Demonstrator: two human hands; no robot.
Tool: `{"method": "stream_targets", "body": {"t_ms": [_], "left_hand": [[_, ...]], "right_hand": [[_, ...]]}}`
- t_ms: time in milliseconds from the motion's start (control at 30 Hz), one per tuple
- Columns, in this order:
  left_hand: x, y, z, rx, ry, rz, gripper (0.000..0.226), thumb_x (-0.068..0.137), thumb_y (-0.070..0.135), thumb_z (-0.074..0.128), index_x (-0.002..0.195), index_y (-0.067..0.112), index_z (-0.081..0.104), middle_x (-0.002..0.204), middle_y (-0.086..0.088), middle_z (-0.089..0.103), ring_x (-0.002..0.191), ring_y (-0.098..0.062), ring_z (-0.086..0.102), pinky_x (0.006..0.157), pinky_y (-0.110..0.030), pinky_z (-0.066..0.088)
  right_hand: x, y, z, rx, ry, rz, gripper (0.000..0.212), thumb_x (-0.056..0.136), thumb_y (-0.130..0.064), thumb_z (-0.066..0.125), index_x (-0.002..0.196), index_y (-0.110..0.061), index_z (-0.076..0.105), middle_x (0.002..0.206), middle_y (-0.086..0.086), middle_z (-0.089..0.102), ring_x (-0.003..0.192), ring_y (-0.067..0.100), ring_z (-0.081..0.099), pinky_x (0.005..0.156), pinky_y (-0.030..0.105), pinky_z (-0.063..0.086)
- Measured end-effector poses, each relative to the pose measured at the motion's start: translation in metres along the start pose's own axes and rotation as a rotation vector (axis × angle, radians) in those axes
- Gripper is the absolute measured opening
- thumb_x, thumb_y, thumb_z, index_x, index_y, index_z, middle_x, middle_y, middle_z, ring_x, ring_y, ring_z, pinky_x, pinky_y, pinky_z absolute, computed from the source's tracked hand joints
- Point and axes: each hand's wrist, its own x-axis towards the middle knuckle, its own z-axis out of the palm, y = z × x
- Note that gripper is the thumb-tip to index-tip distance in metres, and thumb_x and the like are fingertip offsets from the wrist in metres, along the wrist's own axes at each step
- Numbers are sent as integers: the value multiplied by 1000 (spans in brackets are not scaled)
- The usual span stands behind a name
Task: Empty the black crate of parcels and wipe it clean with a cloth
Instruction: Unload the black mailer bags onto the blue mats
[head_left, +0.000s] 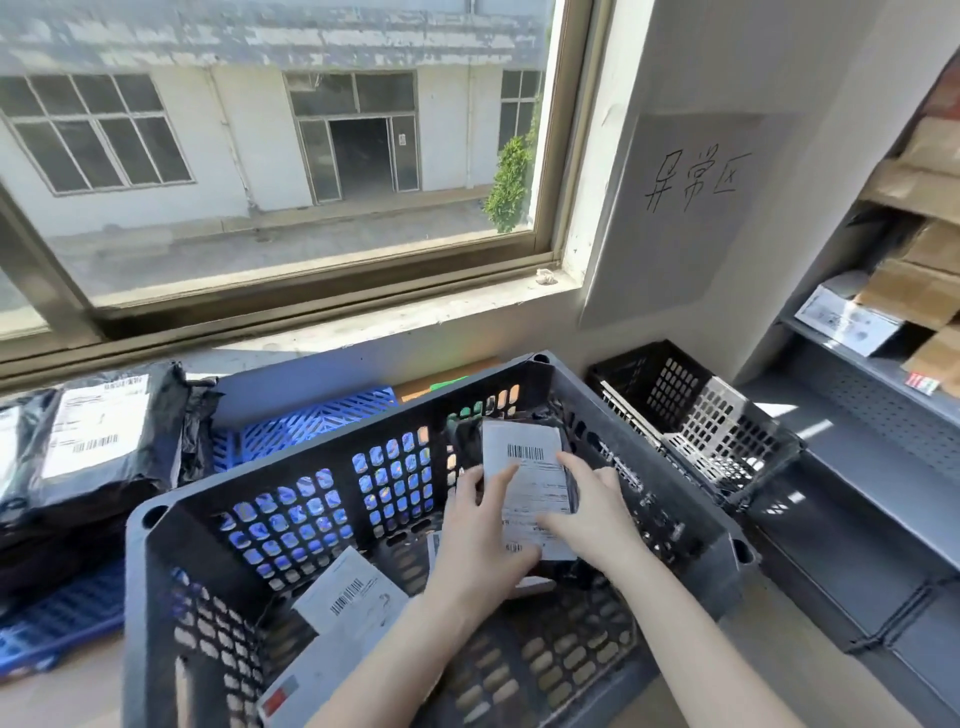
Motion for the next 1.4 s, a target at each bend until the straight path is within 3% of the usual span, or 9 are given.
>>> {"method": "stream_targets", "body": {"t_ms": [200, 333, 533, 633, 733, 867, 1167, 1300, 1400], "left_hand": [[-26, 24, -46, 14, 202, 119, 77, 75, 26, 71, 141, 42, 33, 148, 0, 27, 132, -16, 31, 107, -29, 36], [-39, 23, -82, 29, 310, 143, 77, 78, 25, 74, 143, 38, 34, 150, 3, 26, 127, -5, 26, 100, -12, 27], [-62, 4, -139, 58, 434, 112, 77, 79, 29, 75, 144, 38, 33, 153, 2, 27, 137, -12, 25, 104, -22, 25], [-70, -17, -171, 58, 504, 100, 77, 78, 31, 76, 143, 39, 34, 151, 0, 30, 139, -15, 29, 108, -30, 34], [-81, -42, -206, 48, 580, 81, 77, 78, 29, 76, 143, 38, 36, 151, 1, 29, 138, -9, 27, 107, -27, 36], [-95, -83, -257, 43, 671, 76, 73, 78, 26, 77, 140, 36, 40, 148, 8, 24, 138, -2, 26, 103, -23, 40], [-102, -197, -360, 99, 671, -20, 69, 79, 27, 76, 138, 35, 42, 142, 12, 24, 123, -2, 40, 96, -19, 46], [-97, -246, -390, 114, 611, -68, 67, 79, 23, 76, 137, 32, 43, 139, 13, 23, 112, 18, 31, 86, 4, 33], [-91, -277, -406, 116, 556, -100, 63, 80, 20, 75, 136, 26, 46, 140, 7, 25, 110, 34, 21, 80, 9, 29]], "right_hand": [[-36, -40, -12, 69, 146, -219, 73, 81, -21, 73, 143, -32, 37, 116, -2, 35, 101, 12, 48, 79, 22, 40], [-51, -76, -5, 100, 185, -353, 68, 82, -20, 73, 141, -32, 41, 117, -3, 37, 101, 8, 46, 79, 17, 36], [-63, -130, 30, 152, 174, -491, 63, 82, -15, 73, 138, -27, 47, 116, -4, 38, 102, 4, 42, 73, 4, 34], [-66, -164, 53, 180, 140, -559, 61, 81, -14, 73, 135, -26, 48, 115, -2, 40, 98, 4, 43, 74, -4, 35], [-68, -201, 82, 169, 106, -620, 61, 81, -17, 74, 135, -28, 48, 115, -4, 41, 101, 4, 42, 80, 7, 37], [-68, -251, 132, 200, 50, -683, 59, 82, -16, 73, 135, -27, 48, 114, -5, 40, 102, 2, 41, 70, -8, 29], [-52, -345, 263, 178, -15, -660, 57, 82, -16, 73, 133, -23, 51, 116, -6, 41, 110, 4, 43, 90, 9, 27], [-39, -370, 312, 170, -52, -612, 53, 81, -16, 74, 130, -19, 54, 116, -5, 43, 109, 6, 45, 86, 6, 25], [-30, -381, 341, 140, -104, -566, 53, 82, -15, 72, 131, -16, 53, 114, -7, 43, 107, 5, 44, 88, 9, 28]]}}
